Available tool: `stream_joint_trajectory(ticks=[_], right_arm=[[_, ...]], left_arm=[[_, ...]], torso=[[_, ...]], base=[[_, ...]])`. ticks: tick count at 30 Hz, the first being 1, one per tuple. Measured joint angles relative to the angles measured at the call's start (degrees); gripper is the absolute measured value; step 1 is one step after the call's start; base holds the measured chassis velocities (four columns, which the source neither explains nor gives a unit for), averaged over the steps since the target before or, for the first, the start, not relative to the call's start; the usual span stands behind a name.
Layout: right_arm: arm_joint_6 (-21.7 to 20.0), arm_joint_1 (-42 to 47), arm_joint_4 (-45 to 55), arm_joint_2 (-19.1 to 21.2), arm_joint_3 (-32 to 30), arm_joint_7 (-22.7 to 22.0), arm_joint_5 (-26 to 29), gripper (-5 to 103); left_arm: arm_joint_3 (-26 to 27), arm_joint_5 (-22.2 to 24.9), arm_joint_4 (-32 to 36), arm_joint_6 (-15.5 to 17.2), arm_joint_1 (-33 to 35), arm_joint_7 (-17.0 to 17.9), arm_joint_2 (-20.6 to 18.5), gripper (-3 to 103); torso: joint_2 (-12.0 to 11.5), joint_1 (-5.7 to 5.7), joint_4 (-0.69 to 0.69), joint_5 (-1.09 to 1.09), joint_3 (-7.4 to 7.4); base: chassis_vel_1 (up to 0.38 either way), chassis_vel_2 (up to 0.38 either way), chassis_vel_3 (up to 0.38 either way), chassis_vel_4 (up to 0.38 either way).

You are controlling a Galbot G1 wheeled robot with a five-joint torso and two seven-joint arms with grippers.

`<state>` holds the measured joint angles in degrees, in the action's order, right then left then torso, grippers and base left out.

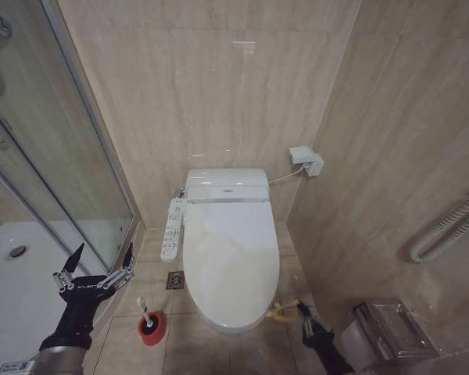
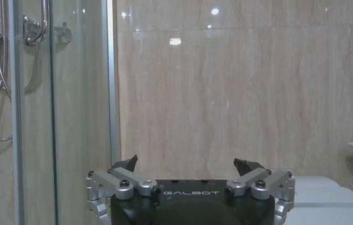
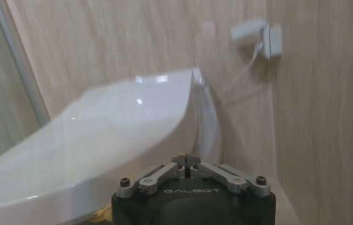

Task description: Open the toilet lid, clean the toilet bowl with a toilet brush, close the toilet lid, and flush.

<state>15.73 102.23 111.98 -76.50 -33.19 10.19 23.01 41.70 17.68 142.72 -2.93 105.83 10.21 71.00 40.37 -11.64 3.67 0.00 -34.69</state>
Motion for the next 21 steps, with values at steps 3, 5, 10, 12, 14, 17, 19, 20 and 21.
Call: stream_joint_trajectory(ticks=[3,5,10,12,14,17,19,20,21], right_arm=[[-0.62,1.45,4.71,-0.48,-0.74,-0.98,1.38,1],[-0.92,1.89,6.39,-0.75,-0.99,-1.39,1.89,1],[-2.80,2.22,14.81,-1.66,-1.75,-4.72,4.92,1],[-3.39,1.60,16.71,-1.74,-1.90,-5.70,5.65,1],[-4.37,-0.36,19.79,-1.62,-2.49,-7.69,6.73,1],[-5.51,-3.85,21.99,-0.90,-3.33,-9.92,7.26,1],[-6.60,-7.17,23.40,-0.12,-3.55,-12.04,7.65,1],[-6.60,-7.17,23.40,-0.12,-3.55,-12.04,7.65,1],[-7.55,-9.45,24.20,0.20,-3.61,-13.32,8.16,1]], left_arm=[[0.00,0.00,0.00,0.00,0.00,0.00,0.00,100],[0.00,0.00,0.00,0.00,0.00,0.00,0.00,100],[0.00,0.00,0.00,0.00,0.00,0.00,0.00,100],[0.00,0.00,0.00,0.00,0.00,0.00,0.00,100],[0.00,0.00,0.00,0.00,0.00,0.00,0.00,100],[0.00,0.00,0.00,0.00,0.00,0.00,0.00,100],[0.00,0.00,0.00,0.00,0.00,0.00,0.00,100],[0.00,0.00,0.00,0.00,0.00,0.00,0.00,100],[0.00,0.00,0.00,0.00,0.00,0.00,0.00,100]], torso=[[0.00,0.00,-0.01,0.01,0.00],[0.00,0.00,-0.01,0.00,0.00],[0.00,0.01,0.00,0.00,0.00],[0.00,0.00,0.00,0.00,0.00],[0.00,0.01,-0.01,-0.01,0.00],[0.00,0.01,-0.02,-0.01,0.00],[0.00,0.01,-0.05,0.00,0.00],[0.00,0.01,-0.05,0.00,0.00],[0.00,0.01,-0.05,-0.01,0.00]], base=[[0.000,0.000,0.000,0.000],[0.000,0.000,0.000,0.000],[0.000,0.000,0.000,0.000],[0.000,0.000,0.000,0.000],[0.000,0.000,0.000,0.000],[0.000,0.000,0.000,0.000],[0.000,0.000,0.000,0.000],[0.000,0.000,0.000,0.000],[0.000,0.000,0.000,0.000]])
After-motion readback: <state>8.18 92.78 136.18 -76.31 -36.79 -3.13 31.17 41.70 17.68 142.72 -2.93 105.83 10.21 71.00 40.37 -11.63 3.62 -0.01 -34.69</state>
